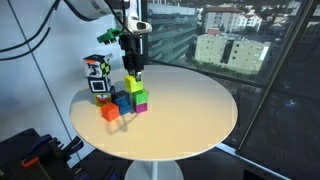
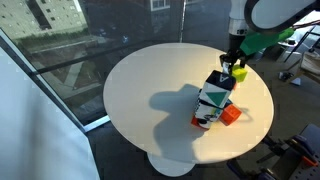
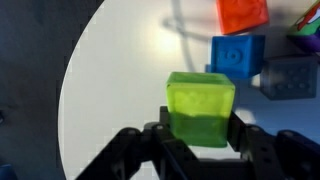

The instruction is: Pick up the lime green block and put it on the green block

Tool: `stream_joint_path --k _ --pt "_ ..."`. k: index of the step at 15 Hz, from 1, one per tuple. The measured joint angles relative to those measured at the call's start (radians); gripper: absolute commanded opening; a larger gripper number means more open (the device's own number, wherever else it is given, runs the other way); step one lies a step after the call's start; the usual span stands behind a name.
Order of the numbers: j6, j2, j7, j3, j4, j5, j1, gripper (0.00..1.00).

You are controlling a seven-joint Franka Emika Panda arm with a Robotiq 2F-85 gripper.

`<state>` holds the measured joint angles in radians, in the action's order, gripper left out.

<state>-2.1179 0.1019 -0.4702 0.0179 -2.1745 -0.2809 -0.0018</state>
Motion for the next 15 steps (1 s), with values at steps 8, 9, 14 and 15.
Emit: stream_joint_path --k 8,9,14,15 --pt "-0.007 0.063 0.0 0.0 0.065 0.052 0.004 0.29" --pt "-0.008 0.07 -0.001 0.0 0.072 0.055 0.005 0.29" --pt "-0.02 0.099 -0.017 0.002 0.099 0.057 0.007 0.29" --pt "-0.021 0.105 -0.019 0.002 0.104 0.057 0.008 0.29"
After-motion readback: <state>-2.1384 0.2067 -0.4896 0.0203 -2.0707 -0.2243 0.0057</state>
